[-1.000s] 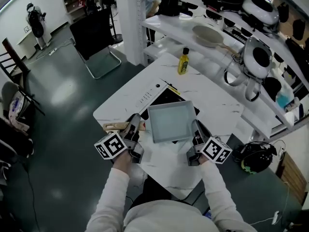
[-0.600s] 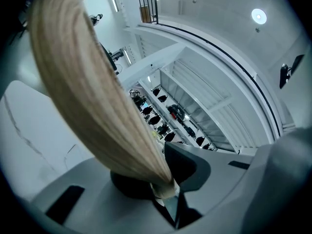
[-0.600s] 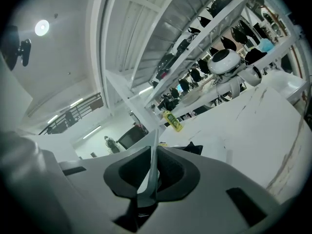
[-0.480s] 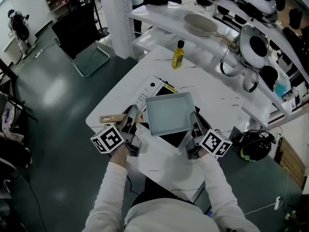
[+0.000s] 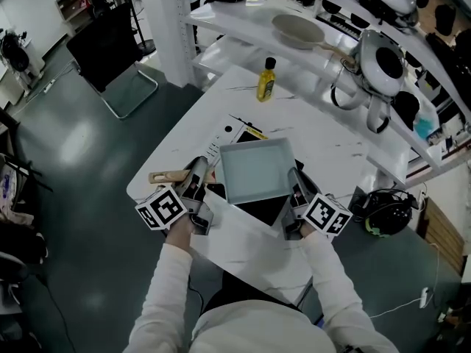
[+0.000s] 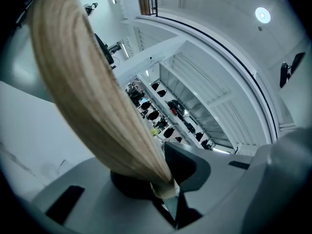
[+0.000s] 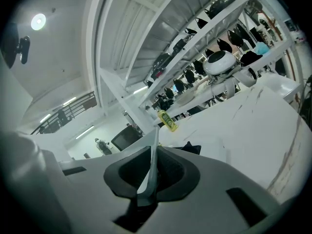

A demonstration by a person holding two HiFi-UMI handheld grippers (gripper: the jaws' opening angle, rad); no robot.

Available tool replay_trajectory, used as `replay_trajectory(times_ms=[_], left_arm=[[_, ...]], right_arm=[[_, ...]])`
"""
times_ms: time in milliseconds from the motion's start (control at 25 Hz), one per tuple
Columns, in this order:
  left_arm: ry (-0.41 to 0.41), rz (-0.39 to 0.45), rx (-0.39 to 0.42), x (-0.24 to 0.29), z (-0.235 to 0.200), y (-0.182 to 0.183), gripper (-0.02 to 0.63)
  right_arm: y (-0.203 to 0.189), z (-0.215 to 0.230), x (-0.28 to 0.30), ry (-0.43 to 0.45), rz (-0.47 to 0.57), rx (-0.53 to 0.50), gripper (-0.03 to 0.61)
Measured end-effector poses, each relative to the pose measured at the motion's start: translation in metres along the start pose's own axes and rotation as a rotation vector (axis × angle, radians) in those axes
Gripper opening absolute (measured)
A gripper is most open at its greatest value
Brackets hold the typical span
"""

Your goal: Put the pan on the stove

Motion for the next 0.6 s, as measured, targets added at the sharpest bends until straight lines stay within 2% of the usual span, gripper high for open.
replay_trajectory(times_ms=[600], left_arm=[[-0.020, -0.020, -0.053, 0.011, -0.007, -0.011, 0.087]], right_arm=[[-0.002, 0.013, 0.001, -0.022, -0.006, -0.004, 0.051]])
Point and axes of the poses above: the fingertips, and each gripper's own axes: x forward along the fingers, z to its right, y out of its top, the point moved 1 cm from there along -x, backward along the fingers, and after that the axes turned 9 degrees about -x, right-handed, at the moved point
